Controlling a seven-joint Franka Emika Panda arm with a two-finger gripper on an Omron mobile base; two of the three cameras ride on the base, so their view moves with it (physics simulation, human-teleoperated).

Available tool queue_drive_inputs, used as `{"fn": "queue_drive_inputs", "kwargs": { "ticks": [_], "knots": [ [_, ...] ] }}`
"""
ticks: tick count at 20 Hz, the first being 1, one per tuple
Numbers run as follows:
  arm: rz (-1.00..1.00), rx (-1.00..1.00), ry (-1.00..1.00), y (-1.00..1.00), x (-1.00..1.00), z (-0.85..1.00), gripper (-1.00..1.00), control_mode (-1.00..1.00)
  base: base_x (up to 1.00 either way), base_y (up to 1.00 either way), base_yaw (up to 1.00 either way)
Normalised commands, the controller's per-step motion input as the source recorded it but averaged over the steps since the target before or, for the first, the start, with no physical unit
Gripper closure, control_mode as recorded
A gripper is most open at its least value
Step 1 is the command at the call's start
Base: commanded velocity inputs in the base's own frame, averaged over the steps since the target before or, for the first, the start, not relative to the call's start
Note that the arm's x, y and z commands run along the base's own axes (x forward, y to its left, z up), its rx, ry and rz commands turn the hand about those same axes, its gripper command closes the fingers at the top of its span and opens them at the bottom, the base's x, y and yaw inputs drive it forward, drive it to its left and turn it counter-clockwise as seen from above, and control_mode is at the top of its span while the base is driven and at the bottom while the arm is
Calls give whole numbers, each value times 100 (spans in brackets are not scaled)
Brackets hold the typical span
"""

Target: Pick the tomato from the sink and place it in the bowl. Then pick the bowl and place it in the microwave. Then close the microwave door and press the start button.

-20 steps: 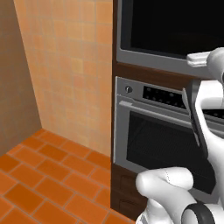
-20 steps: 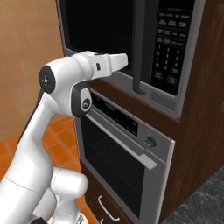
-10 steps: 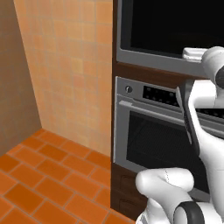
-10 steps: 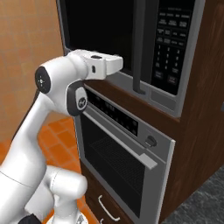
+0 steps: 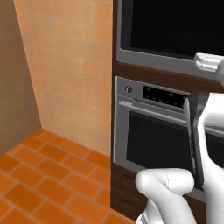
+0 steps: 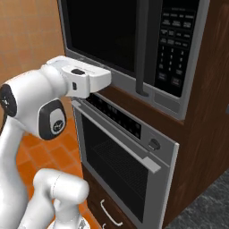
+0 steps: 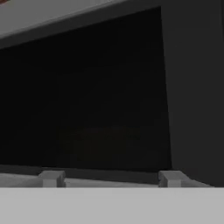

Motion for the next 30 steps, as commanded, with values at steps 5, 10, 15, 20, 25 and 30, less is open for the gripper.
{"fn": "queue_drive_inputs", "kwargs": {
  "ticks": [5,10,15,20,25,30],
  "knots": [
    [0,0,0,3,-73,4,100,-100,0,0,0],
    [0,0,-4,-9,-57,-4,100,-100,0,0,0],
    [0,-8,1,-26,-27,-16,100,-100,0,0,0],
    [-6,-11,0,-22,-1,-12,100,-100,0,0,0],
    [-20,2,1,-32,-5,5,100,-100,0,0,0],
    [-12,4,-7,-39,-8,1,100,-100,0,0,0]
  ]
}}
